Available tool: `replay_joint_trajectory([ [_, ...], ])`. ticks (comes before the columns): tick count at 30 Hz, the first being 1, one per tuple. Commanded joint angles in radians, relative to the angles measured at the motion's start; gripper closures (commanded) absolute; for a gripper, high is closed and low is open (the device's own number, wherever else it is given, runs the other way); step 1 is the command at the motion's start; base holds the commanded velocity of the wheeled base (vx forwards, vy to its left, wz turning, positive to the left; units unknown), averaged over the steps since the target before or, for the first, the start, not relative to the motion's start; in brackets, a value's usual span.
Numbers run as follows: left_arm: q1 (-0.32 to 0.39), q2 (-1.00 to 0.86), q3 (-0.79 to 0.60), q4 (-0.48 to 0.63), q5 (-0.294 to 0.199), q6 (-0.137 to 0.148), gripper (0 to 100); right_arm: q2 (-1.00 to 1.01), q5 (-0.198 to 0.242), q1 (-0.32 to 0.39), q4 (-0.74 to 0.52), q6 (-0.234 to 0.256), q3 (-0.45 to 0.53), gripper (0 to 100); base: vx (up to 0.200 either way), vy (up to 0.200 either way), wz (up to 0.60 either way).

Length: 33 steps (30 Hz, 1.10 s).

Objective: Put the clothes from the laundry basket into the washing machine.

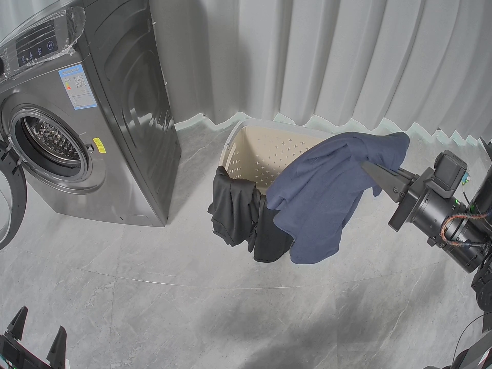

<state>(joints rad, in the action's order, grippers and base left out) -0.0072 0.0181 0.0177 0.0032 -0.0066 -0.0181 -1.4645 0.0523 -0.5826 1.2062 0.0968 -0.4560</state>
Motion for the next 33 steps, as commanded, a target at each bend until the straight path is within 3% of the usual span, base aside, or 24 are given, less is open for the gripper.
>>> replay_joint_trajectory([
  [1,0.000,-0.007,-0.016,0.000,0.000,0.000,0,-0.025,0.000,-0.006,0.010,0.000,-0.001,100,0.000,0.200,0.00],
  [33,0.003,-0.009,-0.016,0.000,0.000,-0.002,0,-0.066,0.004,-0.079,0.082,0.006,-0.004,100,0.000,0.200,0.00],
])
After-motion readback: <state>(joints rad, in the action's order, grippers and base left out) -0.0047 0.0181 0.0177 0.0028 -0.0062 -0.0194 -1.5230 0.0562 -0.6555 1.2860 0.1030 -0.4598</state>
